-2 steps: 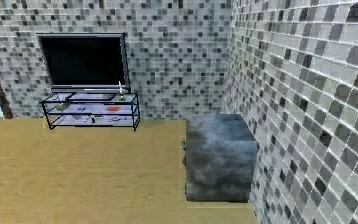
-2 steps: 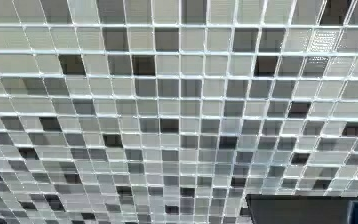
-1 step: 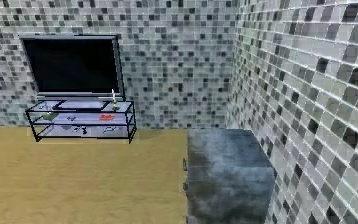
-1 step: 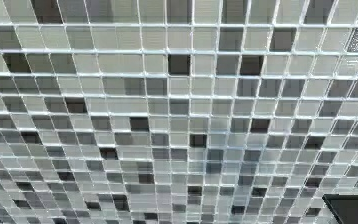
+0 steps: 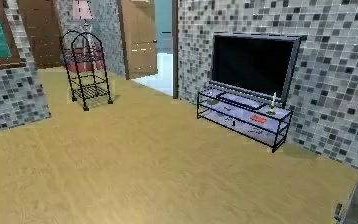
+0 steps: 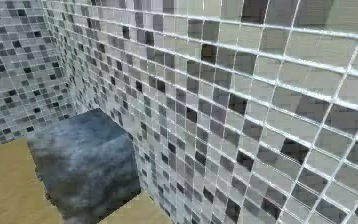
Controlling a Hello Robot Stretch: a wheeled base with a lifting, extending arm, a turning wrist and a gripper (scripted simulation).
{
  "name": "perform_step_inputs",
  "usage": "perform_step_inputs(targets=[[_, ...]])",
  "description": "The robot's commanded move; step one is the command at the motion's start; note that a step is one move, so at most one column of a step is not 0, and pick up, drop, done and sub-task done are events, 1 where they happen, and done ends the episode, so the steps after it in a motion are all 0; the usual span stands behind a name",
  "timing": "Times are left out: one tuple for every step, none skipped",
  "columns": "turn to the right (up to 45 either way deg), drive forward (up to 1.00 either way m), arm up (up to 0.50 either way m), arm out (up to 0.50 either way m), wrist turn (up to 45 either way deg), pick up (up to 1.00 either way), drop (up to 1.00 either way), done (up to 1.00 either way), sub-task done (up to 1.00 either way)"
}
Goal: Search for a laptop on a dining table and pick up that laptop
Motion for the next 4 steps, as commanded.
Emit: perform_step_inputs(targets=[[-36.0,0.0,0.0,0.0,0.0,0.0,0.0,0.0,0.0],[-3.0,0.0,0.0,0.0,0.0,0.0,0.0,0.0,0.0],[0.0,0.35,0.0,0.0,0.0,0.0,0.0,0.0,0.0],[45.0,0.0,0.0,0.0,0.0,0.0,0.0,0.0,0.0]])
